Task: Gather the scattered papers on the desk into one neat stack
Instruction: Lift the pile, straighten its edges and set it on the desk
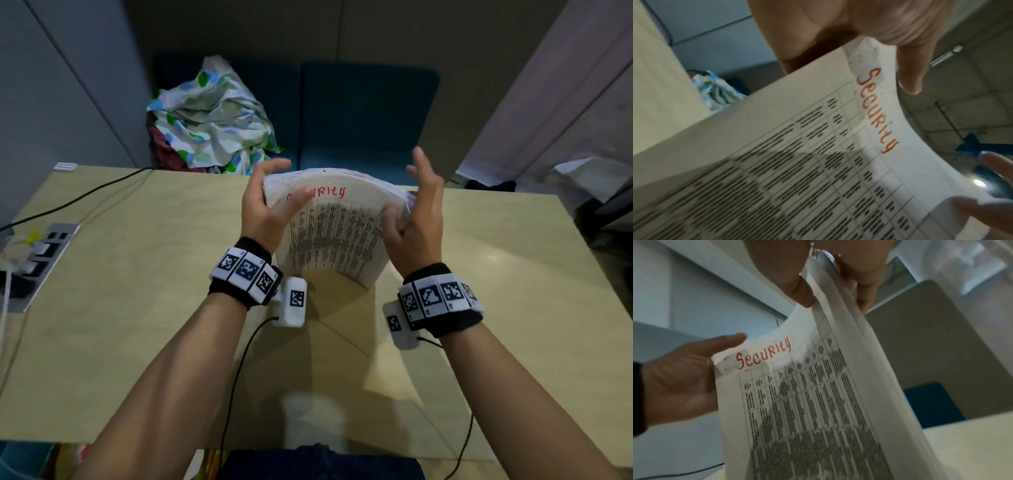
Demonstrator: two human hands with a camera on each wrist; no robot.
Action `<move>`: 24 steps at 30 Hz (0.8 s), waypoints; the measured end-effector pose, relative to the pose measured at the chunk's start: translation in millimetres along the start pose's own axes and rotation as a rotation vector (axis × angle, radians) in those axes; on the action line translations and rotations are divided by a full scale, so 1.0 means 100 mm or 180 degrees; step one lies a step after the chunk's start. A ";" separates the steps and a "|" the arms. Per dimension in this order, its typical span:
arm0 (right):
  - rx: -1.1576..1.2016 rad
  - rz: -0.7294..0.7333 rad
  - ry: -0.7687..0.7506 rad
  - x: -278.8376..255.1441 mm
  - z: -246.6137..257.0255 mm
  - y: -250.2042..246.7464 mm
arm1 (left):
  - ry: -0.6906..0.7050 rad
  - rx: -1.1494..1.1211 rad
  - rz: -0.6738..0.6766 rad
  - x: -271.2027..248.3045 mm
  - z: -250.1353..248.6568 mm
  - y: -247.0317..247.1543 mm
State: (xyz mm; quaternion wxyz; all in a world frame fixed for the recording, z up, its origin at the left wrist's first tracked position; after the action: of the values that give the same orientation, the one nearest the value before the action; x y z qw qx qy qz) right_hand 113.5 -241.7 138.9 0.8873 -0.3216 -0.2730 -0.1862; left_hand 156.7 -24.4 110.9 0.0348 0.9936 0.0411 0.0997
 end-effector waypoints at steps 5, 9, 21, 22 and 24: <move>-0.0633 0.0317 -0.0377 0.01 0.06 0.01 | 0.0524 0.0672 0.0040 0.11 -0.18 -0.01; -0.0605 0.0419 -0.0388 -0.04 -0.01 0.03 | 0.0730 0.1048 0.0104 0.11 -0.19 -0.03; -0.2248 0.0772 -0.0516 0.05 0.31 0.12 | 0.0908 0.1165 0.0058 0.08 -0.19 -0.05; -0.2398 0.0920 -0.0496 0.06 0.34 0.16 | 0.0892 0.1137 0.0049 0.08 -0.18 -0.06; -0.2585 0.1162 -0.0412 0.06 0.37 0.22 | 0.0854 0.1075 0.0071 0.08 -0.16 -0.06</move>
State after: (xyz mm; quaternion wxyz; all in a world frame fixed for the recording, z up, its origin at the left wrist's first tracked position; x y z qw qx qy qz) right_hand 116.0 -202.2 156.3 0.6886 -0.6977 -0.1715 -0.0981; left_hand 160.4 -17.0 127.4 -0.1390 0.9635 0.0505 0.2231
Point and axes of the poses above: each hand's wrist, its own x-axis towards the middle knuckle, its own y-axis out of the palm, z = x × y, the point moved 6 cm from there along x, towards the middle knuckle, and after that the axes turned 2 degrees about x, right-handed, at the moved point
